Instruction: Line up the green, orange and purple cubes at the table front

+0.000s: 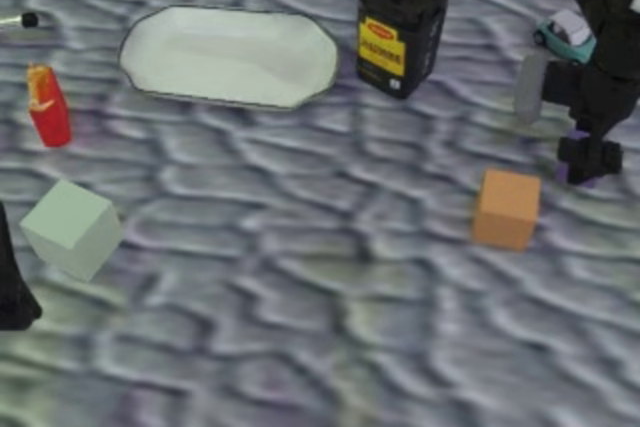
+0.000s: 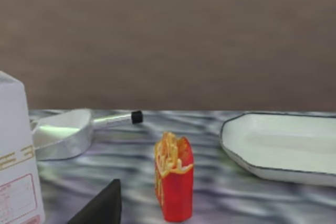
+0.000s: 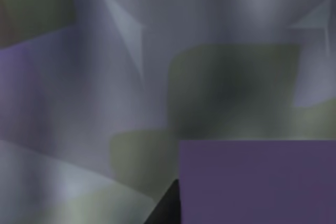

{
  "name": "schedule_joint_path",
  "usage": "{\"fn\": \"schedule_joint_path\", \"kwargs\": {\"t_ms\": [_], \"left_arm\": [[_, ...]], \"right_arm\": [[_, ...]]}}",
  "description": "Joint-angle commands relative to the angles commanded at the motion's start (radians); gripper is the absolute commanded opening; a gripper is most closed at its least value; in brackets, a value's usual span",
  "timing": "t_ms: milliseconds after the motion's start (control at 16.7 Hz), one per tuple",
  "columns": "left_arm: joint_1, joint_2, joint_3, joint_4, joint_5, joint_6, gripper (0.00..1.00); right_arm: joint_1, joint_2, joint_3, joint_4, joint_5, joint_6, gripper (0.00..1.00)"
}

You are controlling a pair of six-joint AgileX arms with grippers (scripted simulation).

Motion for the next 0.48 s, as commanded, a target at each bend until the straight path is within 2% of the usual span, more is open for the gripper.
{"fn": "schedule_joint_path", "kwargs": {"t_ms": [300,480], "left_arm": [[0.0,0.0,0.0,0.0,0.0,0.0,1.0],[0.0,0.0,0.0,0.0,0.0,0.0,1.0]], "right_arm": [[-0.001,-0.048,0.035,-0.07,-0.004,0.017,0.0],[0.004,-0.07,0.119,-0.187,-0.005,0.015,0.0]]}}
